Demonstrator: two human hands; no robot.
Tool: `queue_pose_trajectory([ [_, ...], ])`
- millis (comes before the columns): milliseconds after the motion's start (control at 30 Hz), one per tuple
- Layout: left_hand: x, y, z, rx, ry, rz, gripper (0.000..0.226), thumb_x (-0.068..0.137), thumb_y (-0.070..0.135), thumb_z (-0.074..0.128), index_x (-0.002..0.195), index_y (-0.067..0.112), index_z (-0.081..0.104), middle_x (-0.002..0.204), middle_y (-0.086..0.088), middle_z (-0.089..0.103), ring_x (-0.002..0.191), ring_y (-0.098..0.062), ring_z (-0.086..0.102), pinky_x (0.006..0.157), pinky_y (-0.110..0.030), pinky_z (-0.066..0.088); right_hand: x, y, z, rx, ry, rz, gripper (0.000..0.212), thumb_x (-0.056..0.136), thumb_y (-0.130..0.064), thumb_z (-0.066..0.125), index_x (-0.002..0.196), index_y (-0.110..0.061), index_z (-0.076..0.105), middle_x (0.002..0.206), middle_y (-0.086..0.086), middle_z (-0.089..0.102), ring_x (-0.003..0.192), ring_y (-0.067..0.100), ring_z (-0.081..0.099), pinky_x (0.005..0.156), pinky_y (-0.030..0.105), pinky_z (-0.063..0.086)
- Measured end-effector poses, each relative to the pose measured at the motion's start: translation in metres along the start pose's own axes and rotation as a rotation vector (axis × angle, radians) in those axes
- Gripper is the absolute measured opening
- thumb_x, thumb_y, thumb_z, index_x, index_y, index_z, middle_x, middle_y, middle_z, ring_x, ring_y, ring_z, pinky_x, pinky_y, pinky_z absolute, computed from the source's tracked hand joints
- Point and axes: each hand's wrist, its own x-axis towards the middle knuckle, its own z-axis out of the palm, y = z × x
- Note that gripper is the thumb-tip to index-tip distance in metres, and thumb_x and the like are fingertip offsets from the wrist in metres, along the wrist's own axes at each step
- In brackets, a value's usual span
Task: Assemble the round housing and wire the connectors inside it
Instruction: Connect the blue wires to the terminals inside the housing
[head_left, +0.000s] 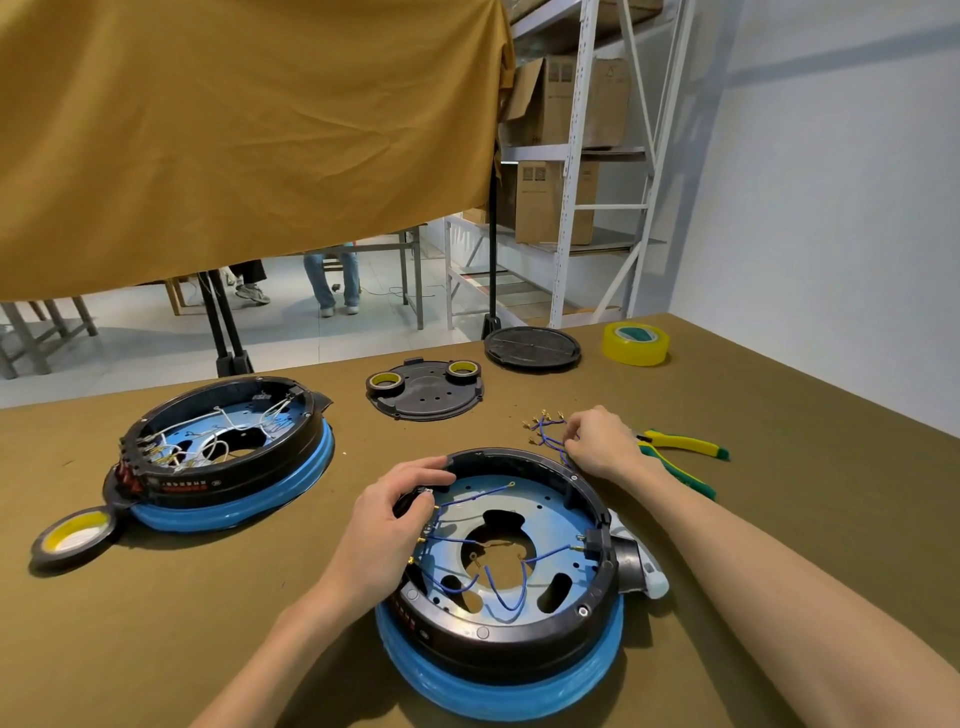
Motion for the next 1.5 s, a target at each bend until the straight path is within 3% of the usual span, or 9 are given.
queue_pose_trajectory([
  [200,0.000,-0.001,0.000,0.010,-0.001,0.001,0.034,0.104,0.006,0.050,0.114,0.028,0.074,0.134,0.021,0.061,0.130,0.000,0.051,0.114,-0.043,0.043,-0.001,-0.006,0.000,-0.002,0.077,0.029,0.021,0.099,-0.018,0.056,0.105,-0.009,0.074,0.118,0.016,0.064,0.107,0.036,0.061,0.093,0.043,0.053],
  [433,0.000,-0.001,0.000,-0.003,0.002,-0.002,0.034,0.104,0.007,0.050,0.111,0.028,0.074,0.133,0.022,0.062,0.129,0.000,0.052,0.113,-0.043,0.044,-0.006,-0.010,-0.011,-0.070,0.225,-0.085,0.016,0.102,-0.011,0.052,0.114,-0.006,0.061,0.117,0.015,0.062,0.106,0.034,0.060,0.090,0.046,0.051],
  [700,0.001,-0.002,0.000,-0.005,0.004,0.003,0.034,0.103,0.004,0.050,0.107,0.027,0.076,0.133,0.020,0.062,0.130,-0.005,0.053,0.113,-0.045,0.044,-0.020,0.000,-0.029,-0.030,0.115,-0.100,0.034,0.096,-0.009,0.050,0.124,-0.015,0.069,0.125,0.012,0.060,0.111,0.036,0.060,0.093,0.047,0.051],
  [767,0.000,-0.002,0.001,-0.013,0.004,-0.001,0.034,0.103,0.004,0.050,0.107,0.027,0.076,0.132,0.020,0.062,0.130,-0.006,0.053,0.112,-0.046,0.045,-0.022,0.003,-0.030,0.052,0.076,-0.132,0.038,0.096,-0.007,0.048,0.125,-0.016,0.070,0.122,0.011,0.062,0.108,0.033,0.060,0.094,0.047,0.051],
  [867,0.000,-0.002,0.001,-0.008,0.000,-0.001,0.034,0.104,0.005,0.050,0.106,0.027,0.076,0.133,0.020,0.062,0.131,-0.006,0.052,0.113,-0.047,0.044,-0.025,0.003,-0.032,0.233,0.044,-0.145,0.037,0.097,-0.004,0.048,0.124,-0.016,0.071,0.097,0.003,0.066,0.086,0.022,0.062,0.079,0.037,0.052],
  [1033,0.000,-0.002,0.000,0.005,-0.005,-0.002,0.034,0.104,0.007,0.049,0.106,0.028,0.076,0.136,0.019,0.060,0.133,-0.007,0.051,0.115,-0.048,0.042,-0.025,0.001,-0.040,0.437,-0.166,-0.038,0.029,0.095,-0.004,0.059,0.122,-0.004,0.071,0.107,0.008,0.068,0.072,0.009,0.055,0.059,0.018,0.041],
  [1200,0.000,-0.002,0.000,0.012,-0.008,0.000,0.034,0.104,0.007,0.049,0.106,0.028,0.075,0.137,0.019,0.060,0.133,-0.005,0.050,0.115,-0.047,0.041,-0.025,0.000,-0.041,0.691,-0.309,0.143,0.016,0.095,-0.002,0.063,0.106,0.005,0.073,0.077,0.009,0.061,0.055,0.012,0.044,0.050,0.023,0.034],
  [1400,-0.001,-0.001,0.000,0.020,-0.004,0.001,0.034,0.104,0.007,0.049,0.105,0.028,0.075,0.136,0.020,0.060,0.131,-0.003,0.050,0.115,-0.044,0.042,-0.026,-0.006,-0.044,0.958,-0.298,0.250,0.025,0.101,0.003,0.045,0.115,0.003,0.066,0.076,0.008,0.052,0.057,0.013,0.043,0.052,0.025,0.033],
  [1500,-0.001,-0.001,-0.001,0.020,-0.007,0.001,0.033,0.104,0.007,0.049,0.105,0.028,0.075,0.136,0.020,0.060,0.131,-0.002,0.050,0.115,-0.043,0.042,-0.025,-0.007,-0.043,1.093,-0.277,0.277,0.022,0.102,-0.001,0.050,0.118,0.004,0.064,0.073,0.006,0.051,0.057,0.012,0.042,0.051,0.024,0.033],
])
